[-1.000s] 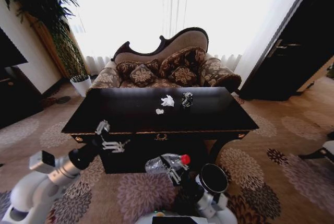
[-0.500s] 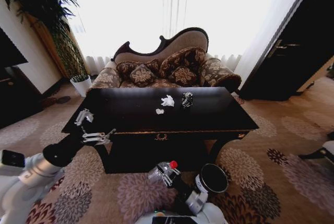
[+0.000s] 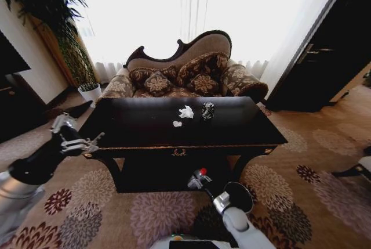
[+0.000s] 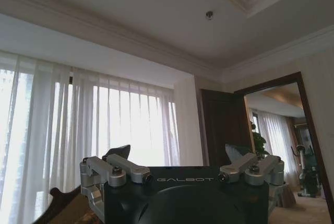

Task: Move to the front of the table and place the trash on the table into the trash bin.

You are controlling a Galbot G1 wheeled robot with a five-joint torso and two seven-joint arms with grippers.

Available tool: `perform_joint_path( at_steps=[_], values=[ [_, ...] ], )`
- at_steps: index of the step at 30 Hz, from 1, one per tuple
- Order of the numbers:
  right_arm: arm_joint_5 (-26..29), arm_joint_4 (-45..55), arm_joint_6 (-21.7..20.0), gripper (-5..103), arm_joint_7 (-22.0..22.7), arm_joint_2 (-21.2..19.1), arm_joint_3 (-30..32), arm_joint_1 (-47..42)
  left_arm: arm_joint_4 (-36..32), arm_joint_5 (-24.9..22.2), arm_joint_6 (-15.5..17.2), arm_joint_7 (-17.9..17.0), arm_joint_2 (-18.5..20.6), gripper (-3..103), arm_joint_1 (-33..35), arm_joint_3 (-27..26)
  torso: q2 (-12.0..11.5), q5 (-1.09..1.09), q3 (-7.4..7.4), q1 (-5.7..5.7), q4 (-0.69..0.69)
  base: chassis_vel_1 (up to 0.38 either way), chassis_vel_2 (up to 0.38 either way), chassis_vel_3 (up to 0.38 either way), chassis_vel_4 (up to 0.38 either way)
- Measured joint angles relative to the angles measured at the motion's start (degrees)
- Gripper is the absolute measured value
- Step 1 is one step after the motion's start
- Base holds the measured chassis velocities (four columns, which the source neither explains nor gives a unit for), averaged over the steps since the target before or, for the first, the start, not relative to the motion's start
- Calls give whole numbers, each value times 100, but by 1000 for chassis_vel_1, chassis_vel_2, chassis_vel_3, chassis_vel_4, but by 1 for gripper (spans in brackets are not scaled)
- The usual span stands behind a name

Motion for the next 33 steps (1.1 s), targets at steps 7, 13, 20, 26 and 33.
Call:
perform_joint_path(
  at_steps=[7, 13, 20, 26, 33],
  values=[
    [-315, -1465, -45, 25, 154, 26, 35, 943, -20, -298, 7, -67, 57, 100, 175, -459, 0, 1, 0, 1, 1, 0, 0, 0, 0],
    [-344, -1737, -83, 25, 72, -45, 94, 1000, 15, -324, 7, -64, 53, 100, 196, -519, 0, 1, 0, 0, -1, 0, 0, 0, 0],
    [-746, -2023, -56, 25, 12, -191, 340, 1009, 51, -295, 10, -60, 37, 100, 119, -393, 0, 0, 0, 0, 0, 0, 0, 0, 0],
    [-1051, -2273, -7, 25, -128, -403, 594, 882, 105, -284, 10, -41, 49, 100, 25, -318, 0, 0, -1, 0, -1, 0, 0, 0, 0],
    [-1201, -2911, 51, 25, -138, -520, 825, 972, 113, -273, 7, -25, 42, 100, -31, -227, 0, 1, -1, 0, -2, 0, 0, 0, 0]
  ],
)
